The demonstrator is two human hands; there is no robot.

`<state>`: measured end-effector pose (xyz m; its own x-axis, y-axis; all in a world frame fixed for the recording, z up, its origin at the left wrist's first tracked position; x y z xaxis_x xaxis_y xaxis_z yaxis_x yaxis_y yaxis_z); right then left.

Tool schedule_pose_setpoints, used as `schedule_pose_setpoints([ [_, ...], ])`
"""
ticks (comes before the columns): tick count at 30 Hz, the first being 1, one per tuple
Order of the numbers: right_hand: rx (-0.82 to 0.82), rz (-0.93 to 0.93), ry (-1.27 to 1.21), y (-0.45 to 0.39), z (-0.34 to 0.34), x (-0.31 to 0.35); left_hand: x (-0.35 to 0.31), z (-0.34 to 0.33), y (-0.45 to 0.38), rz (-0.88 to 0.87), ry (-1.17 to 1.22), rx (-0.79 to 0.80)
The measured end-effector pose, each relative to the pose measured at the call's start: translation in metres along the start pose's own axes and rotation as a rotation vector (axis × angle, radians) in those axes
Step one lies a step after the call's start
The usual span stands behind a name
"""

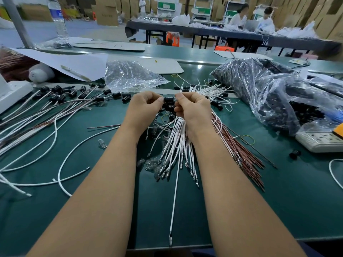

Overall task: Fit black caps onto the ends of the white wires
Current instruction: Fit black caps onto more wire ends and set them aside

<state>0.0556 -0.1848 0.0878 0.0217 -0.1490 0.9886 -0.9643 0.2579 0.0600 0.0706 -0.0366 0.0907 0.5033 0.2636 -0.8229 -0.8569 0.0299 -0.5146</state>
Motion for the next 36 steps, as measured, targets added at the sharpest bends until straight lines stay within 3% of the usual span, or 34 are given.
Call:
schedule_pose_setpoints([
  [23,0.132,0.065,0.026,0.003,-0.007,-0.006,-0.001,-0.004,0.002,0.035,0.215,0.000],
  [28,0.126,0.091,-0.007,0.001,-0.006,-0.005,0.003,-0.007,0.000,0.014,0.208,0.046],
  [36,0.060,0.052,-0.032,-0.001,-0.006,-0.011,0.007,-0.008,-0.001,-0.002,0.183,-0.032],
])
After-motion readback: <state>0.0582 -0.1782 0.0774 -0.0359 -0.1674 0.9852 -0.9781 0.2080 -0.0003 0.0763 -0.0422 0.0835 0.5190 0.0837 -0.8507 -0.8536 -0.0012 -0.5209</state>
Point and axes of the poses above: each hand's wrist, its own y-axis away from the middle knuckle, its own z-axis out of the back of the hand, x = y × z, the point moved 7 cm from there along -y, towards the middle knuckle, and after that the axes turned 12 degrees about -z, right-handed, at the moved point
